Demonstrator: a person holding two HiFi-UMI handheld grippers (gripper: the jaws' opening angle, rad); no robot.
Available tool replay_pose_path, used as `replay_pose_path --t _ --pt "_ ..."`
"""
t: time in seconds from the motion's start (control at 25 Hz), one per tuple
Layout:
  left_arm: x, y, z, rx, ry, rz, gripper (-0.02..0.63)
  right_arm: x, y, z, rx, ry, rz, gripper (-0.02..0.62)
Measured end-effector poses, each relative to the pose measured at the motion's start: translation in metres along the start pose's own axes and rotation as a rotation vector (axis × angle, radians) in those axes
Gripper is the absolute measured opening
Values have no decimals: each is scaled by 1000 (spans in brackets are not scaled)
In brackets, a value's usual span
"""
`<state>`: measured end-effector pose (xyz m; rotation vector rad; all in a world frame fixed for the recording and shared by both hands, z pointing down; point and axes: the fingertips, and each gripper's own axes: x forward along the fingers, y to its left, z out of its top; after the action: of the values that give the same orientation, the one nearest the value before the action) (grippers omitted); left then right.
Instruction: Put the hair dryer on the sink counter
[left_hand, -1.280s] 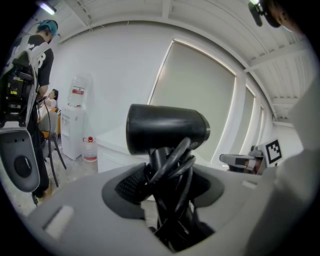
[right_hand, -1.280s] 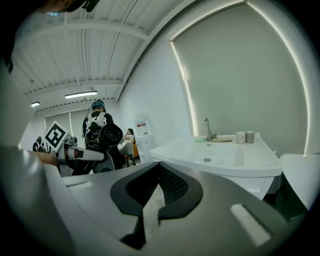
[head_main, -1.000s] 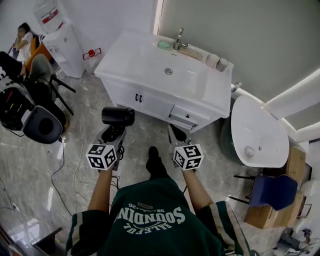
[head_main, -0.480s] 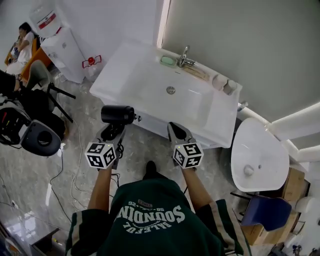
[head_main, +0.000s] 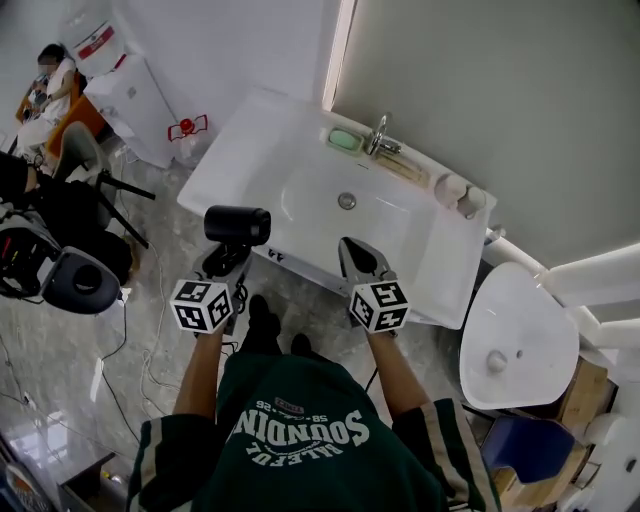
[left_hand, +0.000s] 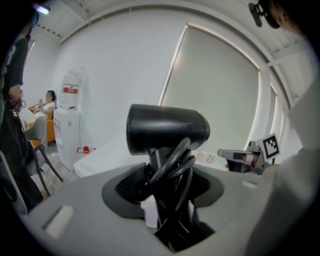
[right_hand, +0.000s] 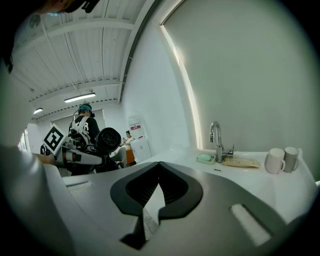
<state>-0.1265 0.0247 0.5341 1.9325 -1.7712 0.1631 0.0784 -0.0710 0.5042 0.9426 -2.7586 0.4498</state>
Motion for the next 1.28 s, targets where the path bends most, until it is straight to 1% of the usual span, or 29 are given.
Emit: replay_pose_path --t 0.2,0.4,0.76,0.92,1.08,1.28 --pt "36 20 19 -2 -8 -19 259 27 -12 2 13 -2 -25 3" --pt "74 42 40 10 3 -60 259 60 -20 9 16 1 -59 3" --pt "157 97 97 82 47 -143 259 140 -44 38 38 -2 -152 3" --pt "192 119 119 101 63 -179 259 172 -54 53 47 -7 -189 3" --pt "222 135 131 110 85 -204 259 193 -67 61 51 -2 -226 3" --pt "251 150 133 118 122 -229 259 212 -80 61 58 17 -261 3"
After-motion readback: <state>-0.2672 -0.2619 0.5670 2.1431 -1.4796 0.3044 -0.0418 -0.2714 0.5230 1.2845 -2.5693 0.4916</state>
